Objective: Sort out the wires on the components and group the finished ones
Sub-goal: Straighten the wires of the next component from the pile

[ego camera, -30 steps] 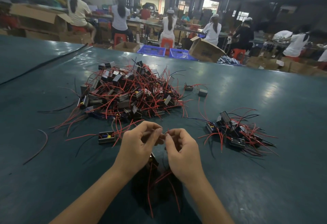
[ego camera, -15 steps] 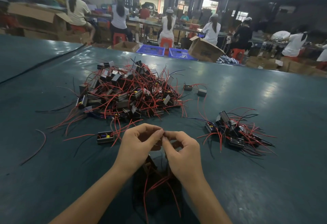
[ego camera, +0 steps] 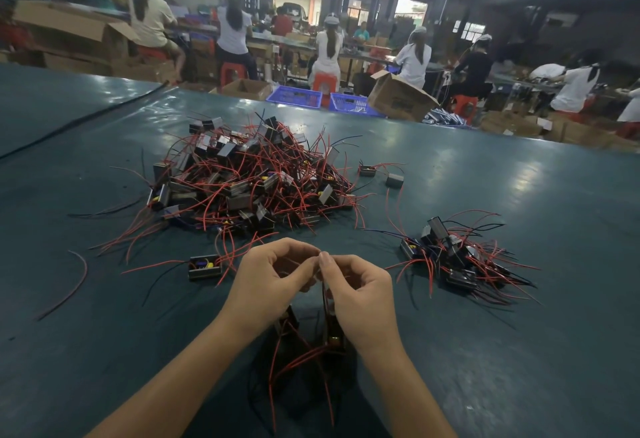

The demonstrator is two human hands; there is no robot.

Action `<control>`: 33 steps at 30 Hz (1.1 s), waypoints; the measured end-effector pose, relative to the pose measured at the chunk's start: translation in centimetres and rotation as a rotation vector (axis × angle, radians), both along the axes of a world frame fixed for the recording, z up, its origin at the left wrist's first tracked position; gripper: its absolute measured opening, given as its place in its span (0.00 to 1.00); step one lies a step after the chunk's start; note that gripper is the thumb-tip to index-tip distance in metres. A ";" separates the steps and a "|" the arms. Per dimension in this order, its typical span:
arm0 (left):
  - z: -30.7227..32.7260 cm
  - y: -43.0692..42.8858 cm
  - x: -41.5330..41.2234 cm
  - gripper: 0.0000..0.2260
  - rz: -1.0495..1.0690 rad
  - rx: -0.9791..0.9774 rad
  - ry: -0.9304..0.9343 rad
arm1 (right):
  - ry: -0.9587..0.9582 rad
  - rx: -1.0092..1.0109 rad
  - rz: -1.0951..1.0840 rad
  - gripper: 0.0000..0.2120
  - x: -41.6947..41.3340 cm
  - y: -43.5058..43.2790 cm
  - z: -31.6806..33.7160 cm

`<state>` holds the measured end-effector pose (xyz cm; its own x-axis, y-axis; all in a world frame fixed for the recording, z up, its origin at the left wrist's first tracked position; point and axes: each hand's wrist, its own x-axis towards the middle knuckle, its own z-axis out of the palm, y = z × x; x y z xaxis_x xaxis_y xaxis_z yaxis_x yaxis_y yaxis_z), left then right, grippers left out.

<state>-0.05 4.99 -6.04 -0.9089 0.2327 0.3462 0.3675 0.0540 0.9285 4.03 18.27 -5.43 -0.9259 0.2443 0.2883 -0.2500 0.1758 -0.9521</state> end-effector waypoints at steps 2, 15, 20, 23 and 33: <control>0.2 0.0 0.2 0.05 -0.001 -0.005 0.017 | -0.056 -0.084 -0.001 0.08 -0.1 0.0 0.0; 0.7 -0.2 0.1 0.11 -0.117 0.032 -0.042 | 0.028 -0.002 -0.019 0.08 -0.1 -0.1 -0.2; 0.3 0.2 0.2 0.09 -0.112 0.095 -0.047 | 0.057 0.003 -0.048 0.08 -0.2 -0.1 -0.4; 0.3 0.3 0.4 0.07 -0.062 0.097 0.005 | 0.064 0.022 -0.064 0.08 -0.1 -0.1 -0.5; 0.3 0.5 0.4 0.08 -0.098 0.128 -0.069 | 0.062 0.033 -0.083 0.09 -0.1 0.2 -0.3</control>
<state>0.39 5.48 -5.76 -0.9069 0.2790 0.3159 0.3000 -0.0992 0.9488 3.91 18.46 -5.69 -0.8829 0.3086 0.3539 -0.2919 0.2298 -0.9284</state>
